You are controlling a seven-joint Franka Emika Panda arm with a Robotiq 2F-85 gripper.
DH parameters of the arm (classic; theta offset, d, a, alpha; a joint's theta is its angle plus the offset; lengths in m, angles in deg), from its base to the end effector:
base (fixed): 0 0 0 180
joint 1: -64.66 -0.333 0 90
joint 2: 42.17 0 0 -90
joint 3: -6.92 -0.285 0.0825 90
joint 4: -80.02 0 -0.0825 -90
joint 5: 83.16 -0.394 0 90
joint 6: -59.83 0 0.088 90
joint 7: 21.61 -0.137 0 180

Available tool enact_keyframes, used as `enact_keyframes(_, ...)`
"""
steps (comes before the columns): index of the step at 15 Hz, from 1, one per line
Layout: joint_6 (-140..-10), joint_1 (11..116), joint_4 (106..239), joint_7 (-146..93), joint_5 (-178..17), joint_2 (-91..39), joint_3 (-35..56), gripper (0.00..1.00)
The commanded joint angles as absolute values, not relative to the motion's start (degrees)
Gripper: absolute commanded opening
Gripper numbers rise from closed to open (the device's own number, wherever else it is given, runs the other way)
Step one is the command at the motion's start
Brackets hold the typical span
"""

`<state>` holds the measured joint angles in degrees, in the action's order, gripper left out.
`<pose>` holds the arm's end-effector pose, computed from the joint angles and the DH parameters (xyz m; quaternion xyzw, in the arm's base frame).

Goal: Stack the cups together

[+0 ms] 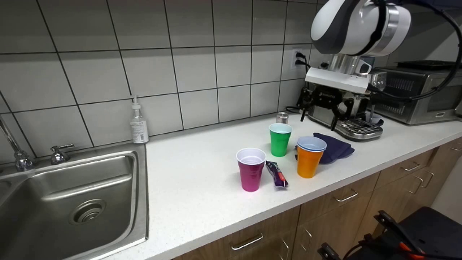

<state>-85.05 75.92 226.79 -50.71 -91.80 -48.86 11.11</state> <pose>0.4478 -0.1217 0.2472 -0.8991 0.4328 -0.0351 0.0547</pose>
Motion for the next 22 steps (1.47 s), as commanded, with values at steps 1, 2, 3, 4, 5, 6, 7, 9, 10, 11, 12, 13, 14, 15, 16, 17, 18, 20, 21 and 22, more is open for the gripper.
enact_keyframes(1,-83.62,74.67,219.78,-54.08,-90.73,-42.04,11.25,1.00)
enact_keyframes(2,-83.29,74.27,218.24,-54.05,-91.05,-40.46,11.52,1.00)
enact_keyframes(3,-83.16,73.84,216.72,-54.49,-90.96,-38.99,11.64,1.00)
enact_keyframes(4,-83.23,73.45,215.19,-54.90,-90.71,-37.36,11.82,1.00)
enact_keyframes(5,-83.20,73.05,213.70,-55.28,-90.60,-35.81,12.07,1.00)
enact_keyframes(6,-83.03,72.67,212.13,-55.47,-90.67,-34.23,12.32,1.00)
enact_keyframes(7,-83.12,72.30,210.71,-55.55,-90.72,-32.70,12.59,1.00)
enact_keyframes(9,-83.03,71.53,207.60,-55.95,-90.47,-29.38,13.25,1.00)
enact_keyframes(10,-82.89,71.17,206.23,-55.96,-90.61,-27.94,13.63,1.00)
enact_keyframes(11,-82.81,70.71,204.85,-56.29,-90.43,-26.47,14.08,1.00)
enact_keyframes(12,-82.68,70.37,203.58,-56.27,-90.56,-25.13,14.50,1.00)
enact_keyframes(13,-82.51,70.00,202.26,-56.44,-90.55,-23.75,14.90,1.00)
enact_keyframes(14,-82.37,69.66,201.07,-56.52,-90.62,-22.48,15.29,1.00)
enact_keyframes(15,-82.20,69.33,200.00,-56.46,-90.74,-21.32,15.59,1.00)
enact_keyframes(16,-82.36,69.01,199.12,-56.40,-90.86,-20.24,15.93,1.00)
enact_keyframes(17,-82.12,68.81,198.19,-56.26,-91.06,-19.24,16.10,1.00)
enact_keyframes(18,-81.86,68.65,197.39,-56.08,-91.30,-18.36,16.27,1.00)
enact_keyframes(20,-81.46,68.36,196.07,-55.80,-91.57,-16.87,16.46,0.75)
enact_keyframes(21,-81.18,68.31,195.50,-55.61,-91.70,-16.28,16.52,0.74)
enact_keyframes(22,-80.89,68.17,195.03,-55.64,-91.68,-15.90,16.68,0.66)
